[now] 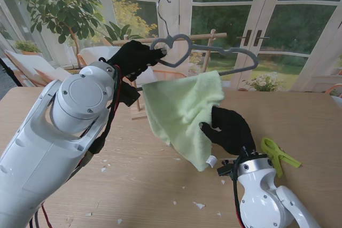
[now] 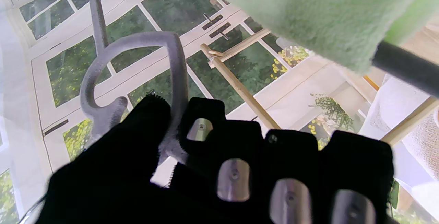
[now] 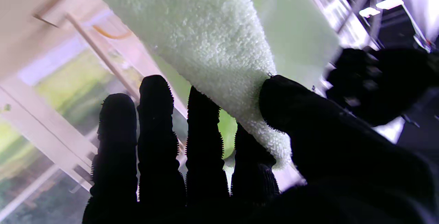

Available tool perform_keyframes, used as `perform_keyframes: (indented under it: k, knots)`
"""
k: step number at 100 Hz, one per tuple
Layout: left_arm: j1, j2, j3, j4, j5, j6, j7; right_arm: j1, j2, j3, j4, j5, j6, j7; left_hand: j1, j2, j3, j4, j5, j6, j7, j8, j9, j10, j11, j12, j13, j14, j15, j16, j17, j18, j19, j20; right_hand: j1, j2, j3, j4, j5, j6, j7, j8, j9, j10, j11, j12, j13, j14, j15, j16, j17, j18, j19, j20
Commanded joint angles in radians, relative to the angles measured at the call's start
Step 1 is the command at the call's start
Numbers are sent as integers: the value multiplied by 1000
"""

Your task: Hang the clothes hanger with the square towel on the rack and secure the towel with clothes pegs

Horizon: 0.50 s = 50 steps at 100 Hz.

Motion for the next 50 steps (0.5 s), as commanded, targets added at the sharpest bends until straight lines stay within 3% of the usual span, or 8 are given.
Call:
perform_keyframes:
  k: [1, 30, 41, 50]
  knots:
    - [-2, -1, 4, 9, 6, -9, -22, -7, -15, 6, -49, 2, -13, -8, 33, 43, 31, 62, 83, 35, 79, 45, 35, -77, 73, -3, 27, -66, 124, 7, 34, -29, 290, 30, 42, 40, 45, -28, 28, -35, 27, 14, 22, -12, -16, -6, 18, 12, 19, 8, 5, 10, 31, 519]
    - [-3, 11, 14, 24, 26, -37, -54, 2, -32, 31, -107, 15, -46, -82, 31, 42, 32, 62, 83, 35, 79, 45, 35, -77, 73, -4, 27, -67, 124, 6, 34, -31, 290, 29, 55, 54, 25, -37, 23, -42, 20, 33, 49, -28, -36, -13, 37, 9, 16, 5, 19, 13, 40, 512]
    - [-2, 19, 5, 21, 11, -50, -80, 5, -35, 35, -97, 37, -45, -85, 30, 44, 31, 61, 82, 34, 79, 45, 35, -77, 73, -4, 27, -67, 124, 6, 34, -31, 290, 29, 62, 59, 16, -41, 21, -41, 18, 39, 55, -31, -46, -18, 36, 14, 14, 4, 18, 16, 43, 511]
    - [-1, 12, -5, 15, -38, -37, -69, 3, -32, 36, -85, 49, -36, -64, 33, 46, 31, 61, 80, 38, 78, 45, 35, -77, 73, -4, 27, -62, 124, 6, 33, -27, 290, 29, 64, 55, 18, -36, 23, -30, 19, 43, 57, -27, -51, -19, 37, 16, 16, 5, 18, 17, 47, 511]
